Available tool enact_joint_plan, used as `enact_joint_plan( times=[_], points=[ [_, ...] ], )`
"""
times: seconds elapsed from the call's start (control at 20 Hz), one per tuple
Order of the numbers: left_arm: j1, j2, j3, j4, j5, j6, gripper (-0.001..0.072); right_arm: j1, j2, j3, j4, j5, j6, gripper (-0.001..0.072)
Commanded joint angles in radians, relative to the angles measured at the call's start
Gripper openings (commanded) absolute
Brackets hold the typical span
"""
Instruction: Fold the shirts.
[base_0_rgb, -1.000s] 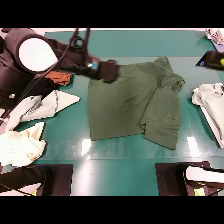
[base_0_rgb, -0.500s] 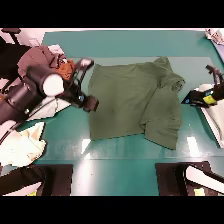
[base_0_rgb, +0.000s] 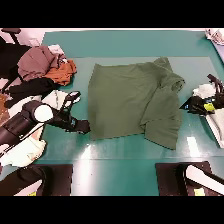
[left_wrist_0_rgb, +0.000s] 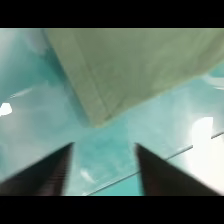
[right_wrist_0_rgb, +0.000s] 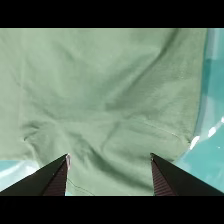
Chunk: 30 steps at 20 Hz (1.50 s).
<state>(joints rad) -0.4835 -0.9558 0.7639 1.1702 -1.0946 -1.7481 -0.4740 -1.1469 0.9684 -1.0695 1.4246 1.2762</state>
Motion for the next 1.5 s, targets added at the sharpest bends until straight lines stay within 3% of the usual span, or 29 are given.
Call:
enact_joint_plan(
  times=[0.0, 0.25, 0.55, 0.75, 0.8, 0.85, 1.0, 1.05, 1.1, 1.2, 1.25, 1.3, 1.45],
  points=[
    [0.129, 0.013, -0.084, -0.215, 0.061, 0.18, 0.066, -0.037, 0.016, -0.004, 0.032, -0.005, -0.003, 0.0579],
    [0.224, -0.015, -0.177, -0.288, 0.077, 0.321, 0.066, 0.006, 0.026, -0.004, 0.031, -0.01, -0.003, 0.0579],
    [0.221, -0.192, -0.182, -0.389, 0.177, 0.424, 0.0661, 0.01, 0.026, -0.004, 0.03, 0.0, 0.002, 0.0579],
    [0.221, -0.249, -0.181, -0.537, 0.208, 0.52, 0.0657, -0.018, 0.026, -0.004, 0.03, -0.002, 0.006, 0.0579],
    [0.221, -0.253, -0.181, -0.564, 0.225, 0.529, 0.0571, -0.029, 0.026, -0.004, 0.03, -0.002, 0.006, 0.0578],
    [0.221, -0.259, -0.181, -0.582, 0.233, 0.541, 0.053, -0.036, 0.026, -0.004, 0.03, -0.002, 0.006, 0.0578],
    [0.217, -0.29, -0.18, -0.666, 0.205, 0.593, 0.0507, -0.039, 0.026, -0.004, 0.029, -0.008, 0.006, 0.0578],
    [0.201, -0.291, -0.18, -0.688, 0.213, 0.62, 0.0366, -0.039, 0.026, -0.004, 0.027, -0.012, 0.006, 0.0578],
    [0.177, -0.291, -0.177, -0.703, 0.234, 0.637, 0.0291, -0.039, 0.024, -0.004, 0.027, -0.013, 0.006, 0.0578],
    [0.137, -0.291, -0.161, -0.698, 0.274, 0.632, 0.0233, -0.039, 0.014, -0.004, 0.012, -0.013, 0.005, 0.0578],
    [0.134, -0.291, -0.148, -0.698, 0.276, 0.631, 0.0123, -0.039, 0.005, -0.004, -0.021, -0.011, 0.005, 0.0578],
    [0.136, -0.291, -0.131, -0.697, 0.274, 0.628, 0.0056, -0.039, -0.007, -0.004, -0.064, -0.011, 0.005, 0.0579],
    [0.136, -0.291, -0.066, -0.696, 0.252, 0.611, 0.0031, -0.047, -0.068, -0.004, -0.135, -0.005, -0.002, 0.0579]
  ],
)
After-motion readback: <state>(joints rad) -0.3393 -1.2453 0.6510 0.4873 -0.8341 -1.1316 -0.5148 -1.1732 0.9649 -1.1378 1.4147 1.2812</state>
